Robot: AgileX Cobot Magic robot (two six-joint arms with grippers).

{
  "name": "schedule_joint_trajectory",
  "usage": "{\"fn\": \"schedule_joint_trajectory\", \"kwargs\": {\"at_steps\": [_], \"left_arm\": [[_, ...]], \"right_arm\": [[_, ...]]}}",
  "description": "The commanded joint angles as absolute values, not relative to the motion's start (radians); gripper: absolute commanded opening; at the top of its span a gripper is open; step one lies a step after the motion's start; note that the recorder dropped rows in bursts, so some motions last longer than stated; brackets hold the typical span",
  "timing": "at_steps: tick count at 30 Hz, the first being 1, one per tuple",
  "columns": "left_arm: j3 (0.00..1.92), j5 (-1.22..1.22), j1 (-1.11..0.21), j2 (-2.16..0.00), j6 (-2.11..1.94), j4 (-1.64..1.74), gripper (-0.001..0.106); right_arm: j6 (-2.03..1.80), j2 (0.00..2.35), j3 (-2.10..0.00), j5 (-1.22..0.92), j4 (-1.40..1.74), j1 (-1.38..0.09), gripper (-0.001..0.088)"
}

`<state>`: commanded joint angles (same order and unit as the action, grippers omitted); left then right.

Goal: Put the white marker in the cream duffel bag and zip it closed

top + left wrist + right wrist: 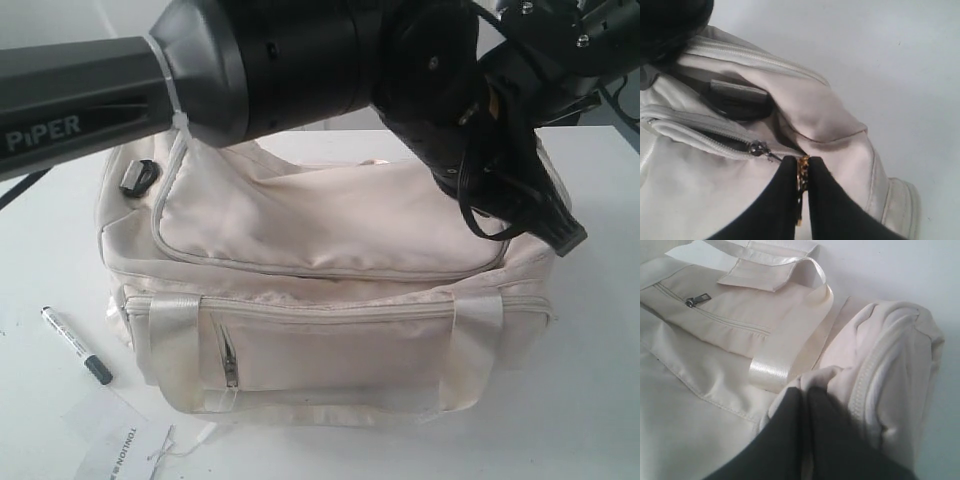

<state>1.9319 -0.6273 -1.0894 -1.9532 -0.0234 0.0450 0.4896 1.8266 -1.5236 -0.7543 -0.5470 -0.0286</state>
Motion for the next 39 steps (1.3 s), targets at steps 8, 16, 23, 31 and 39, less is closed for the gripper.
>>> {"fn": "schedule_joint_trajectory", "kwargs": {"at_steps": [8, 16, 23, 31, 39], "left_arm": [[1.932, -0.648, -1.089, -1.929, -0.023, 0.045, 0.000], [1.932, -0.659, -1.112, -1.916, -0.019, 0.071, 0.000], [1.932, -0.688, -1.124, -1.914, -0.018, 0.090, 0.000], [1.932, -0.708, -1.142, -1.902, 0.000, 0.095, 0.000], [1.932, -0.760, -1.150, -1.888, 0.000, 0.095, 0.000]], "right_arm": [[0.490, 1.827, -1.524, -0.757, -0.545, -0.029, 0.0000], [0.490, 1.827, -1.524, -0.755, -0.545, -0.029, 0.0000], [0.485, 1.827, -1.524, -0.755, -0.545, -0.024, 0.0000], [0.485, 1.827, -1.524, -0.769, -0.543, -0.003, 0.0000], [0.485, 1.827, -1.524, -0.776, -0.543, 0.001, 0.0000]]}}
